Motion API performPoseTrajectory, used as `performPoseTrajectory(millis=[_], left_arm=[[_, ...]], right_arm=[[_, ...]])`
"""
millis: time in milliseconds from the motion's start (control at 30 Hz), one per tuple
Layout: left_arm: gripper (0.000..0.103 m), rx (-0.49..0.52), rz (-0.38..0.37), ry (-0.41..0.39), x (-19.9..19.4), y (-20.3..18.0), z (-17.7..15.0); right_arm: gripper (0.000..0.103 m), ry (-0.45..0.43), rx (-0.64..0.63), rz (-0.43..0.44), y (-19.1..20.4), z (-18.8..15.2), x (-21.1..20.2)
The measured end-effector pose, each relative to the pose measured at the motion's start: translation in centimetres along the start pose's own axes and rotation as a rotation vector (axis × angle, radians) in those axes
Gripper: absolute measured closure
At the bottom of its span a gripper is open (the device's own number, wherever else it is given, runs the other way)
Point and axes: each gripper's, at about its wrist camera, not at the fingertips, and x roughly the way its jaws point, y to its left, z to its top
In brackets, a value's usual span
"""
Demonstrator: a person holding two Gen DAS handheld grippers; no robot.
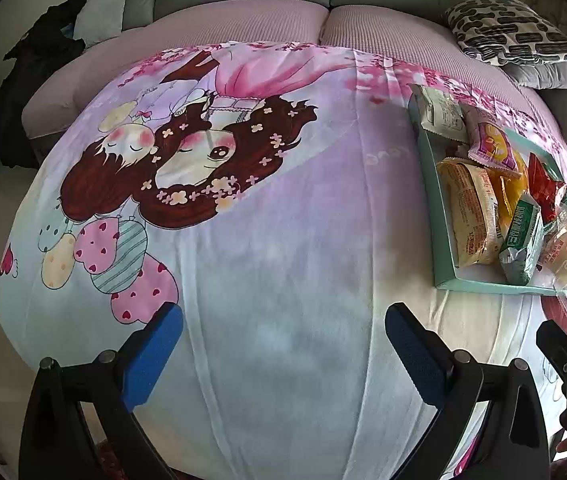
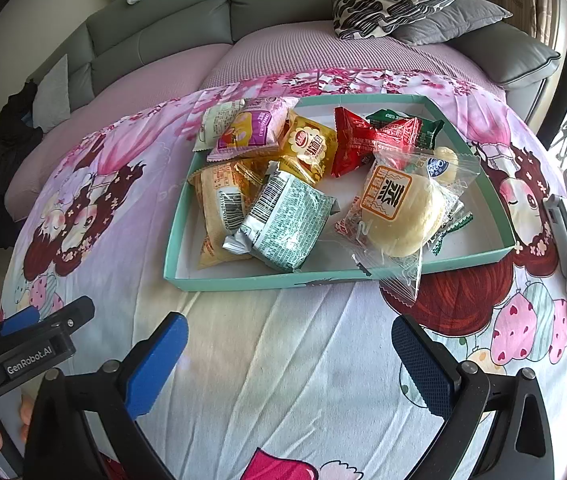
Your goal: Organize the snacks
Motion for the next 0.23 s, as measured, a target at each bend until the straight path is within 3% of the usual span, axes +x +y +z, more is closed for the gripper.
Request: performPoseTrajectory(millis=[233], left_arm=[[0.002, 0.011, 0.012, -0.042, -0.58, 0.04, -0.07]], right_arm=[[0.0, 0.0, 0.0, 0.0, 0.01, 0.0, 0.0]])
